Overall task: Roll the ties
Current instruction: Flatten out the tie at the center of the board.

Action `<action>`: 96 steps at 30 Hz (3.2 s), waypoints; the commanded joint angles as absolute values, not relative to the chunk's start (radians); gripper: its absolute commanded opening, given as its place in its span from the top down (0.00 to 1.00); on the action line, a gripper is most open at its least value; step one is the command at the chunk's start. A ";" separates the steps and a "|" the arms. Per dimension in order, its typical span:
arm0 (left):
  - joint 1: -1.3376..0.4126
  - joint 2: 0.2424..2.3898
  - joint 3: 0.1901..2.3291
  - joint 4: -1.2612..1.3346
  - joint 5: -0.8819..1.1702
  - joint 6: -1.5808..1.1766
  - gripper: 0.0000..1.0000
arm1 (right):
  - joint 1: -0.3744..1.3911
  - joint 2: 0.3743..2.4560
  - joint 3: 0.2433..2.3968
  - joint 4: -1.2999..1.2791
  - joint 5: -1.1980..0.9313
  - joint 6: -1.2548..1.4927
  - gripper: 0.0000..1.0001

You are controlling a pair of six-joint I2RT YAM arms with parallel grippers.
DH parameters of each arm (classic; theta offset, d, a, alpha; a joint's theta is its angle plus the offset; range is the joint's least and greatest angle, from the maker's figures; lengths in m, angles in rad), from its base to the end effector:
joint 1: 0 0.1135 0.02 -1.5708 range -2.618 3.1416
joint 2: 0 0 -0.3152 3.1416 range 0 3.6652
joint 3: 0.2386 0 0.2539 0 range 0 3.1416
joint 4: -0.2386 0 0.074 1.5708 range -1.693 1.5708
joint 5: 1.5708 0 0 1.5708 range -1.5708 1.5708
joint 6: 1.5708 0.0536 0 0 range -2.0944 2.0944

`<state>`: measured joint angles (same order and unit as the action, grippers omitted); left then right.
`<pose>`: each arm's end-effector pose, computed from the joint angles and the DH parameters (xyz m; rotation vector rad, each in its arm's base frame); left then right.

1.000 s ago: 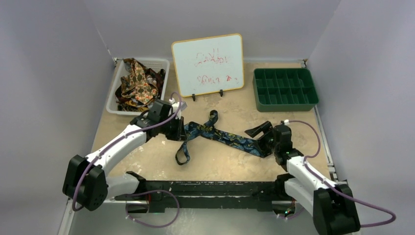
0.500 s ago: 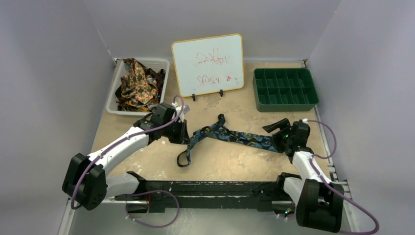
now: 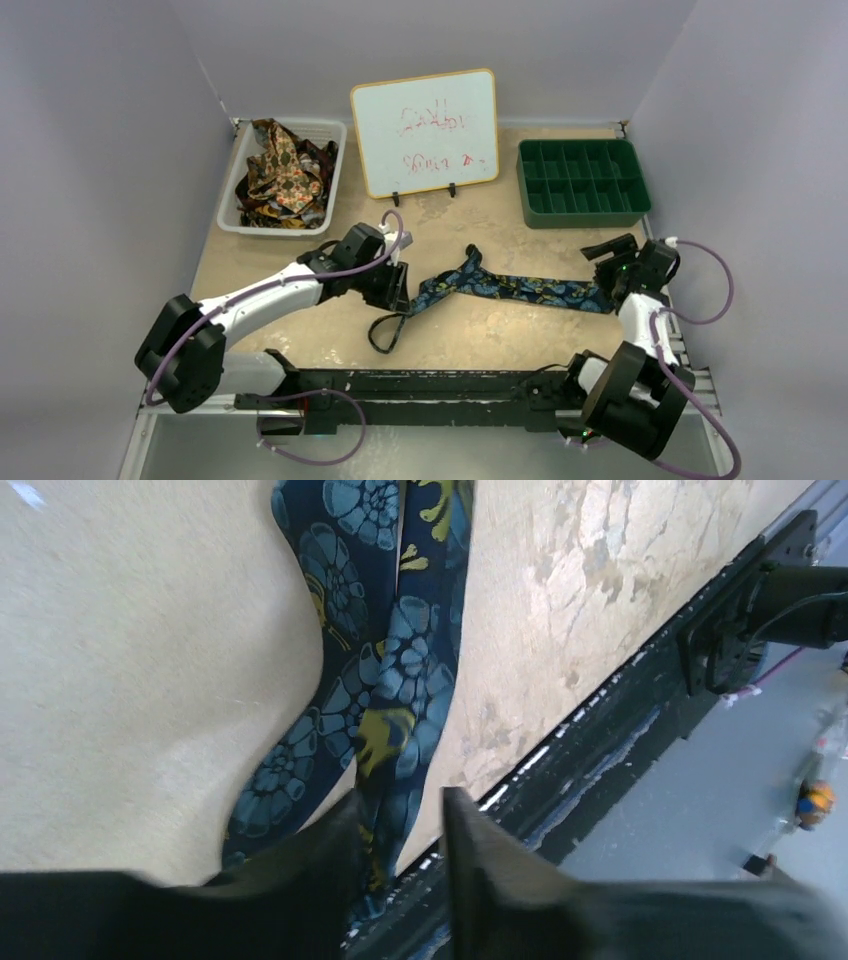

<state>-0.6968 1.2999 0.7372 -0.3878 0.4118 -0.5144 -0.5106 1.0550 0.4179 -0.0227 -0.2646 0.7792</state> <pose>0.1763 -0.1755 0.2362 0.4261 2.6734 -0.9566 0.1795 -0.0845 0.2121 1.2271 1.8738 0.4414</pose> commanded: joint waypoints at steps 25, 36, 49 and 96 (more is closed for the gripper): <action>-0.761 1.048 0.499 -0.532 0.084 -0.843 0.44 | 0.289 1.176 0.598 0.022 -0.350 0.631 0.14; -0.770 1.134 0.574 -0.575 0.003 -0.872 1.00 | 0.582 1.336 0.720 0.028 -0.314 0.534 0.18; -0.572 1.102 0.695 -0.661 -0.048 -0.791 1.00 | 0.743 1.484 0.863 0.056 -0.249 0.444 0.29; -0.383 0.805 0.737 -0.799 -0.088 -0.908 0.62 | 1.062 1.791 0.944 0.491 -0.315 -0.052 0.89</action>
<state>-0.3885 0.8188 0.7494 -0.8097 -0.0650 -0.8799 1.0557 1.8256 0.8391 0.5541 -0.2932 -0.0589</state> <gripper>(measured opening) 0.386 0.194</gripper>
